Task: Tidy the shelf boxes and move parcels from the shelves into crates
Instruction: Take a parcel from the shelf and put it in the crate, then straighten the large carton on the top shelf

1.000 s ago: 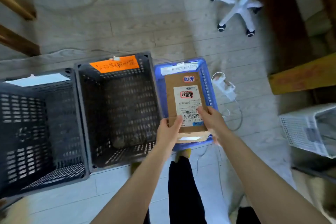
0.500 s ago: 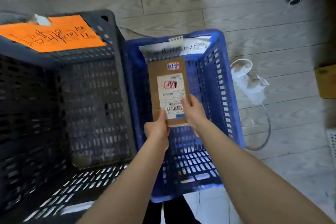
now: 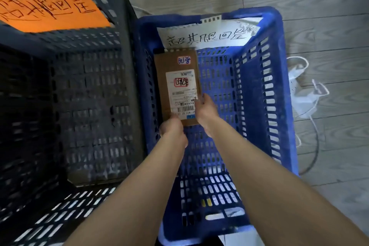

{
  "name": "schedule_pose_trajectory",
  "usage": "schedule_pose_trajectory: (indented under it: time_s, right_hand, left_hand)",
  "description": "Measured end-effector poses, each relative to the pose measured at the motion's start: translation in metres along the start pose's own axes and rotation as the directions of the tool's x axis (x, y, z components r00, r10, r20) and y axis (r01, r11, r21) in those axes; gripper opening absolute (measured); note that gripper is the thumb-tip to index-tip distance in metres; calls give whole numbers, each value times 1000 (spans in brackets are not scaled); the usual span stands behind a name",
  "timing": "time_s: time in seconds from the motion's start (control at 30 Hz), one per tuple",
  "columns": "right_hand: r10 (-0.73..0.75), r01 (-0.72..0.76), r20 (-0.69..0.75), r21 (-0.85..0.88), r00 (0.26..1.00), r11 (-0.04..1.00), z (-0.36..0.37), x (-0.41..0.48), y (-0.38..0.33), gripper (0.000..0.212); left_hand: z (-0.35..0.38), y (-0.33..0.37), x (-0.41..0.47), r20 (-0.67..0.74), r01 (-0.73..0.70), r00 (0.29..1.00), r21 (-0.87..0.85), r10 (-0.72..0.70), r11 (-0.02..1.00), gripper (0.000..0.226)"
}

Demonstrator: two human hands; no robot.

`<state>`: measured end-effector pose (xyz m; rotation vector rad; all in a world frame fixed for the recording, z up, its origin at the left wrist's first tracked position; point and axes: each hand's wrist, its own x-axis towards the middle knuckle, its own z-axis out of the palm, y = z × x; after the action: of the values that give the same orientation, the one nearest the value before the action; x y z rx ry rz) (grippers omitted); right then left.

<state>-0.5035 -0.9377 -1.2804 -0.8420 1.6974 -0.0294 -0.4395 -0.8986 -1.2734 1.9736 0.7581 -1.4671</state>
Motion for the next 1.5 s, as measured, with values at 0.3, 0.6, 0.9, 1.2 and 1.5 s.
schedule_pose_trajectory:
  time_s: [0.3,0.6,0.9,1.2,1.5]
  right_hand:
    - [-57,58,15,-168,998,984,-51,-175,-80,40]
    - [-402,450,224,-236,888,861,-33,-410,-252,33]
    - [-612,836,631,-109,476,537,101,-633,-312,31]
    - [-446,949,892,203,-76,243,239,-912,-234,33]
    - [-279,846,875,466,-396,260,341,-1129,-68,36]
  left_hand:
    - [-80,26,-173,114,-141,985,66,133,988,46]
    - [-294,104,-384,47,-556,829,-25,557,831,32]
    - [-553,45,-527,-418,-746,659,-261,625,613,33]
    - [-773,-121,-634,-764,-892,453,-384,460,239,19]
    - [-962,-311,-686,-926,-956,278,-240,255,168,19]
